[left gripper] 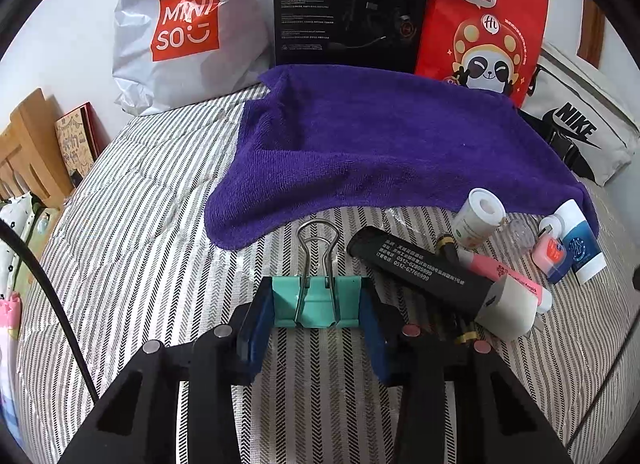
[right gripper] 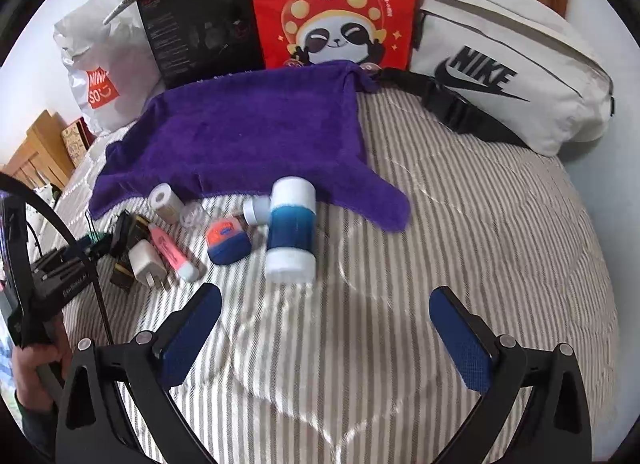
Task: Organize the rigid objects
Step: 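Grasp the teal binder clip with the left tool while the right tool grasps the blue-white cylinder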
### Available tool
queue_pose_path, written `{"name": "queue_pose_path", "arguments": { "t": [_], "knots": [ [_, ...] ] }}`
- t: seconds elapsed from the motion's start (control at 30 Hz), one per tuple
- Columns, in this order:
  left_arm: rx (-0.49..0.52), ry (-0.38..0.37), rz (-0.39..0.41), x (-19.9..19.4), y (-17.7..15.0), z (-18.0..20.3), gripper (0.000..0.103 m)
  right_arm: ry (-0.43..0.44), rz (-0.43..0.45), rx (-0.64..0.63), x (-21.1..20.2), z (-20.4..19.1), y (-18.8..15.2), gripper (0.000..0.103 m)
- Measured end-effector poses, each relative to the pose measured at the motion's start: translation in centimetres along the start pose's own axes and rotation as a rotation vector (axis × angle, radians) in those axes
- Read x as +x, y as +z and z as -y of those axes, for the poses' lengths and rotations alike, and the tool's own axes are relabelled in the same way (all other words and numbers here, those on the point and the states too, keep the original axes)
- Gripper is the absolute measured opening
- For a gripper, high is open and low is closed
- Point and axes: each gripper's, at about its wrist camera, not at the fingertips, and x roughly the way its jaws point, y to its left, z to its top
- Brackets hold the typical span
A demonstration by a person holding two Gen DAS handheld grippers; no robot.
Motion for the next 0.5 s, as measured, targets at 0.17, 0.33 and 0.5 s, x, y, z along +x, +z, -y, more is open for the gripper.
{"name": "queue_pose_path", "arguments": {
  "t": [0.17, 0.33, 0.5],
  "knots": [
    [-0.001, -0.002, 0.0, 0.0, 0.0, -0.1, 0.039, 0.008, -0.015, -0.031, 2.5, -0.4, 1.6, 0.093],
    [0.003, 0.003, 0.0, 0.1, 0.0, 0.0, 0.04, 0.029, -0.054, -0.06, 5.6, -0.8, 2.5, 0.08],
    [0.003, 0.003, 0.0, 0.1, 0.0, 0.0, 0.04, 0.037, -0.082, -0.062, 7.8, -1.2, 3.0, 0.062]
  ]
}}
